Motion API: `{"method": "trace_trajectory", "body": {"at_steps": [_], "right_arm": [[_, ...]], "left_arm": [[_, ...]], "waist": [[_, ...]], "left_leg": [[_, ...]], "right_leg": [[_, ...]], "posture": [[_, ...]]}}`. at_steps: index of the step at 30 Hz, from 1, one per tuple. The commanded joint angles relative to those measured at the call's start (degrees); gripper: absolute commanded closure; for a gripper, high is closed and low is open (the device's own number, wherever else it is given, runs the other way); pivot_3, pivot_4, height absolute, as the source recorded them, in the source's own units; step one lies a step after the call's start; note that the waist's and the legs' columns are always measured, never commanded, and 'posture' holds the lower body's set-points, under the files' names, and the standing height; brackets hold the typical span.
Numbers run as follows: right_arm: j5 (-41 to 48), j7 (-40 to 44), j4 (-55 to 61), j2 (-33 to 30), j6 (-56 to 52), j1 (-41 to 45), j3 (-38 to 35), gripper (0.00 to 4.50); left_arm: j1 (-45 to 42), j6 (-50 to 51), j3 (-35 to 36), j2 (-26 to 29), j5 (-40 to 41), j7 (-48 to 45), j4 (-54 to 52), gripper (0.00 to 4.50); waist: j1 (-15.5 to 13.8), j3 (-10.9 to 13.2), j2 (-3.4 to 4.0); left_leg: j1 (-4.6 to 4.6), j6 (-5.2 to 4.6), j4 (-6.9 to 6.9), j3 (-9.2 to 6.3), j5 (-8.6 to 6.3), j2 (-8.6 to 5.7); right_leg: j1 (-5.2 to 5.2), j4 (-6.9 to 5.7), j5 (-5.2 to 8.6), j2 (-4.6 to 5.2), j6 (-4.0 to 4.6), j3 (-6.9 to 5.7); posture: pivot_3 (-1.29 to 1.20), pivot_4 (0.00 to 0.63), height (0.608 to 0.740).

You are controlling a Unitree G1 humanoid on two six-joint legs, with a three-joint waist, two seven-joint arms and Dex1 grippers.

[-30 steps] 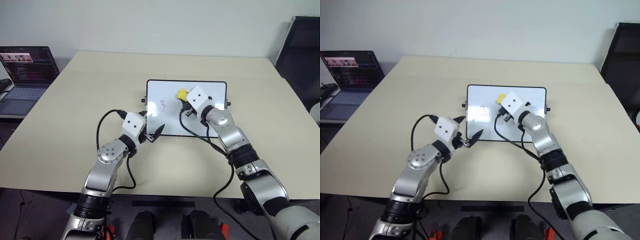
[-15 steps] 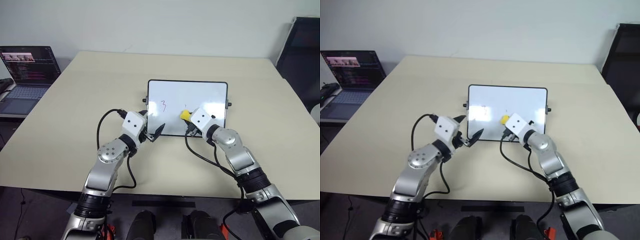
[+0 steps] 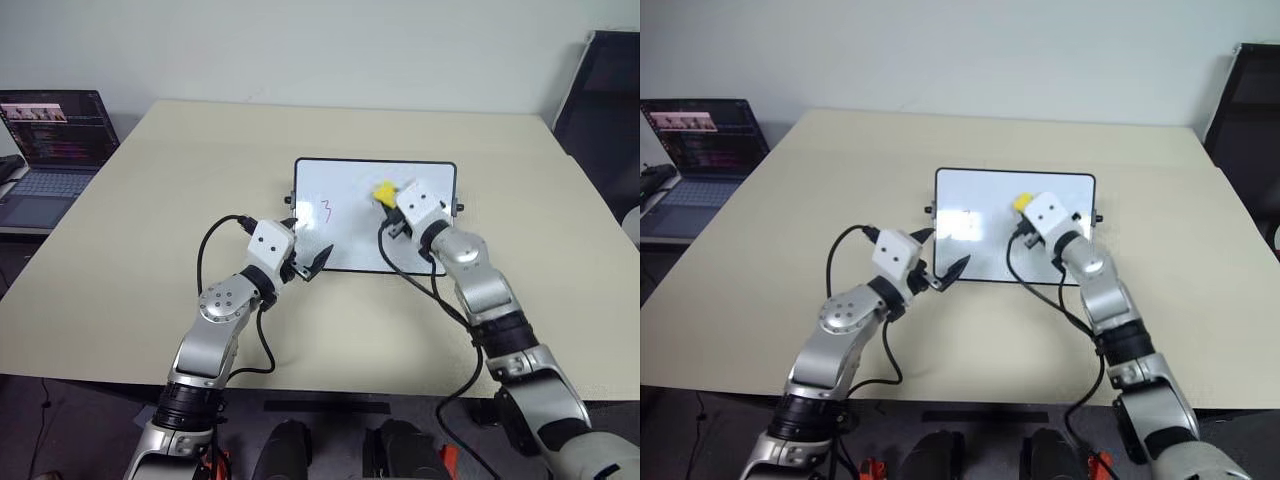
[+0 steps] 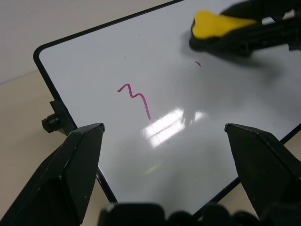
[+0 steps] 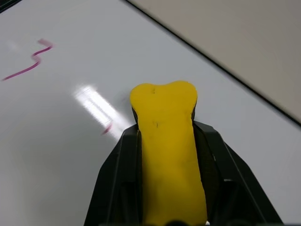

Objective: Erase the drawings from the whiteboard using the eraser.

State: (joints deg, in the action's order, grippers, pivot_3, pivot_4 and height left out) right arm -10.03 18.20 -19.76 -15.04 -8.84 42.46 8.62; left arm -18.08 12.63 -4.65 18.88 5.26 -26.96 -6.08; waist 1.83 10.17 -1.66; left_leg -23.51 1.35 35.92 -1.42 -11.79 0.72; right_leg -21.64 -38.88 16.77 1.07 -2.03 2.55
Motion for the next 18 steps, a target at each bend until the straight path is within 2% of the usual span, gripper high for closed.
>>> {"method": "trace_trajectory", "body": {"at_steps": [1,7,18], "right_arm": [[-0.4,-1.6,-5.6,0.1,3.5,3.4,-0.7,3.32],[-2.2,-0.3,-10.5,-0.2,4.3,4.1,2.0,3.32],[-4.0,2.8,0.5,-0.3,1.1,-7.5,6.5,3.32]], "left_arm": [[-0.9,-1.4,-0.1,-0.1,-0.3,-0.1,-1.1,0.00],[-0.3,-1.4,0.1,0.2,-0.3,0.0,-1.7,0.00],[0.1,-1.3,0.5,0.4,-0.7,0.5,-2.2,0.00]], "waist": [[0.0,0.0,0.00],[0.1,0.0,0.00],[0.1,0.0,-0.01]], "left_leg": [[-0.11,0.00,-0.01,-0.01,0.00,0.00],[-0.29,0.00,0.04,0.00,0.00,0.01],[0.20,-0.01,0.07,0.00,0.01,0.03]], "right_leg": [[-0.09,0.01,0.00,0.00,0.00,-0.01],[-0.28,-0.07,-0.01,0.02,0.01,0.01],[0.23,-0.04,0.00,0.01,0.00,0.02]], "posture": [[0.00,0.150,0.740],[0.00,0.150,0.740],[0.00,0.150,0.740]]}}
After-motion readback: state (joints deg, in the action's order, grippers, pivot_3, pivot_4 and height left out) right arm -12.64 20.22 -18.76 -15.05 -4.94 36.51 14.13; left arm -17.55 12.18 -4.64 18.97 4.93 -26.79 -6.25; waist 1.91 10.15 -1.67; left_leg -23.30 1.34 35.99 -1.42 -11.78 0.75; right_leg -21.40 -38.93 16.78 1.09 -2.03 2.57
